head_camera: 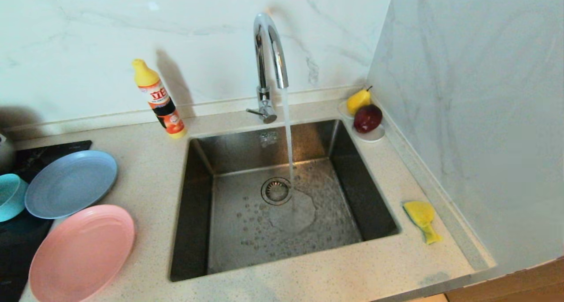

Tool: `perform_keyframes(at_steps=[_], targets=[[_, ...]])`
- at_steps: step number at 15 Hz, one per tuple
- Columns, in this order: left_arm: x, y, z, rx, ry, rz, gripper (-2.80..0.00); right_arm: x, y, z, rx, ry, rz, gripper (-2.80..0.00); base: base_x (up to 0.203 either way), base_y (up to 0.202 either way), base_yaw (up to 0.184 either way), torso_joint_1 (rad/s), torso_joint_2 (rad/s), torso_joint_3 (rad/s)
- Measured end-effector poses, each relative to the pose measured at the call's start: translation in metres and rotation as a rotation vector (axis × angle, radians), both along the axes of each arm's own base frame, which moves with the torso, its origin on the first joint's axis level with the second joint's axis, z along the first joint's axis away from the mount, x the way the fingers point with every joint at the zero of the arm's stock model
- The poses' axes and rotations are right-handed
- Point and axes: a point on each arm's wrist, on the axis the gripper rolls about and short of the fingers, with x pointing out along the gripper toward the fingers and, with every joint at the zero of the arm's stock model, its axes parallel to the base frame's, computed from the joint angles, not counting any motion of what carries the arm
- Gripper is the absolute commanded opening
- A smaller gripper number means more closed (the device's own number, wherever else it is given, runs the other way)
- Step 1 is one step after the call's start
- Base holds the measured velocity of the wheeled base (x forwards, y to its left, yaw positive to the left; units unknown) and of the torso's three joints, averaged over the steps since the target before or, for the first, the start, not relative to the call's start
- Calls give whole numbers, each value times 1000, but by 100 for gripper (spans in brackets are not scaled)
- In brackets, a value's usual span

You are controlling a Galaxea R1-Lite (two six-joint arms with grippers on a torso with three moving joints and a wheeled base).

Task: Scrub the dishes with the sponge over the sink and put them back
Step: Turn off the faucet

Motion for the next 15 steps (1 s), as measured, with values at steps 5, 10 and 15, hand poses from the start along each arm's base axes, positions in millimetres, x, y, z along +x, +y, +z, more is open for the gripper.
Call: perform_keyframes(at_steps=[5,10,15], targets=[[0,0,0,0,-1,0,-280,1,-1,-7,27,12,-53,-280,0,0,0,0,0,0],[0,0,0,-1,0,0,-280,1,-1,-8,60,12,-60,-280,0,0,0,0,0,0],[0,0,0,-1,0,0,-280,1,-1,-8,61,13,-60,-280,0,0,0,0,0,0]])
